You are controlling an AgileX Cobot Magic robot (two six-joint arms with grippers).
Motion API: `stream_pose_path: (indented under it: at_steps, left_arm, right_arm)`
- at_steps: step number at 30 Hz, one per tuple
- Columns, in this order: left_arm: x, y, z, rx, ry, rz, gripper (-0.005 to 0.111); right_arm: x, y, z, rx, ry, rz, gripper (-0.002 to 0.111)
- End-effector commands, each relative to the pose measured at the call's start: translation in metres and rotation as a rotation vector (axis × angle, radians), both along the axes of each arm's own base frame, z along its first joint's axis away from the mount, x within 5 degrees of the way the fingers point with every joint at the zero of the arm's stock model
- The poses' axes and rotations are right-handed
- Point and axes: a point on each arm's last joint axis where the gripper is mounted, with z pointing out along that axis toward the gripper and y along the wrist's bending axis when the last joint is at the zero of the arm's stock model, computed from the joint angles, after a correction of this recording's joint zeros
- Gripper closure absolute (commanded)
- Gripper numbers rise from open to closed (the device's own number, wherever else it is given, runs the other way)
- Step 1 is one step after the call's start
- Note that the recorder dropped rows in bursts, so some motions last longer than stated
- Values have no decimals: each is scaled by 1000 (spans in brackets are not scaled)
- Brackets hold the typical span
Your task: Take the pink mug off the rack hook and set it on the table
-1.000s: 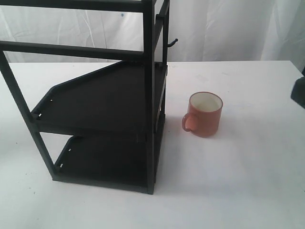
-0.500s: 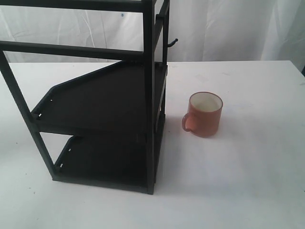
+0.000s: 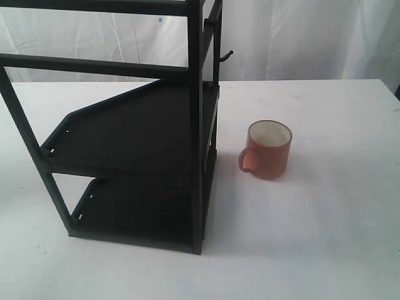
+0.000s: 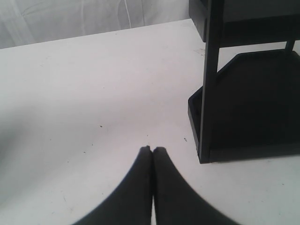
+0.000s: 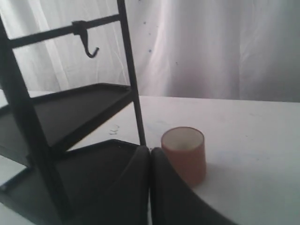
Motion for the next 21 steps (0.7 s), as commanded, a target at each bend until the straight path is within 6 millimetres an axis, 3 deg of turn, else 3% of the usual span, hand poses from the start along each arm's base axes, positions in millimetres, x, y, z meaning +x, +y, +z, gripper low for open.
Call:
stream_pose_path:
  at_steps: [1,10,21]
  left_arm:
    - [0,0,-1,-3,4,5,107]
    - [0,0,-1,-3,4,5,107]
    - [0,0,-1,-3,4,5,107]
  right_arm:
    - [-2,-6,-26,-59,-17,-76,108]
    - [-5,-14,-71,-63,17,-191,108]
    - [-3,-14,-89,-82,79,-205,108]
